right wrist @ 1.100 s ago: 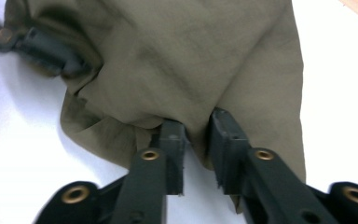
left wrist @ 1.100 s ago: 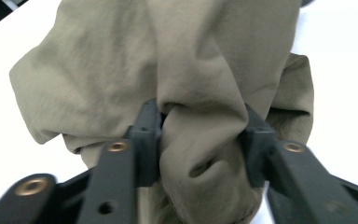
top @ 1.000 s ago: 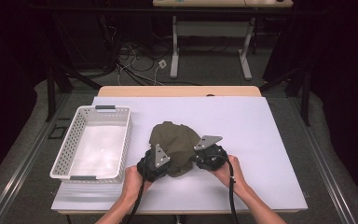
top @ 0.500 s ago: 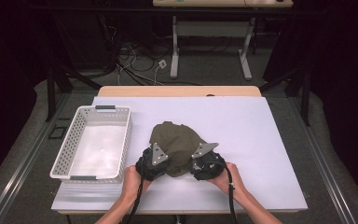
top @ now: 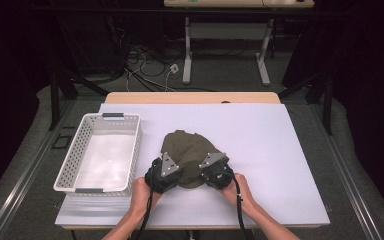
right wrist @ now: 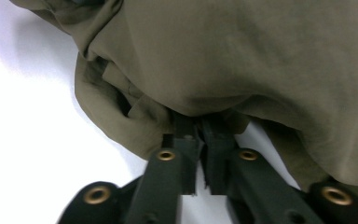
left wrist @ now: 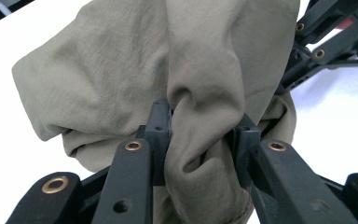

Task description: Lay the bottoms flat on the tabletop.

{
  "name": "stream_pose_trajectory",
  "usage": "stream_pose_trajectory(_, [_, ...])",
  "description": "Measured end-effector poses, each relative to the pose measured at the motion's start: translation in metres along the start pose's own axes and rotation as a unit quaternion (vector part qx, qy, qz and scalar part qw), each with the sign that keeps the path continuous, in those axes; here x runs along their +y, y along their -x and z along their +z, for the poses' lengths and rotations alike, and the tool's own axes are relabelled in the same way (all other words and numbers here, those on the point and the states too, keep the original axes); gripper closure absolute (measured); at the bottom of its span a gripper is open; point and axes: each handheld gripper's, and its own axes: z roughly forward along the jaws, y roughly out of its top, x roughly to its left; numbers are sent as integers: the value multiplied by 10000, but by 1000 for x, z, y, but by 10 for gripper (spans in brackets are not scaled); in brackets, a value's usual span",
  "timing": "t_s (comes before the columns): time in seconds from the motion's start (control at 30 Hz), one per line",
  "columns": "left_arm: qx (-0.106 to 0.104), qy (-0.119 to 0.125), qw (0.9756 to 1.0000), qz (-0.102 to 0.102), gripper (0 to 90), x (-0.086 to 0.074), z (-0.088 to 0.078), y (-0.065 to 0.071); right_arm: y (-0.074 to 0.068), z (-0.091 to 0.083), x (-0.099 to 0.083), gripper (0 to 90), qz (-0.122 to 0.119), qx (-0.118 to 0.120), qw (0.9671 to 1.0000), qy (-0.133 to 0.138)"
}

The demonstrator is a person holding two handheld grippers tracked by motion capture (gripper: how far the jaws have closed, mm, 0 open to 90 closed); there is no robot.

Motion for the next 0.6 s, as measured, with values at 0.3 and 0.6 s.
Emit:
stream_pose_trajectory(0.3, [-201, 198, 9995, -143, 681, 6, -10, -2, 10, -29, -3, 889, 56, -193, 9996, 214])
stream_pose_trajectory(0.6, [-326, 474, 9972, -474, 682, 9, -24, -14, 23, -53, -7, 890, 154, -413, 9982, 398])
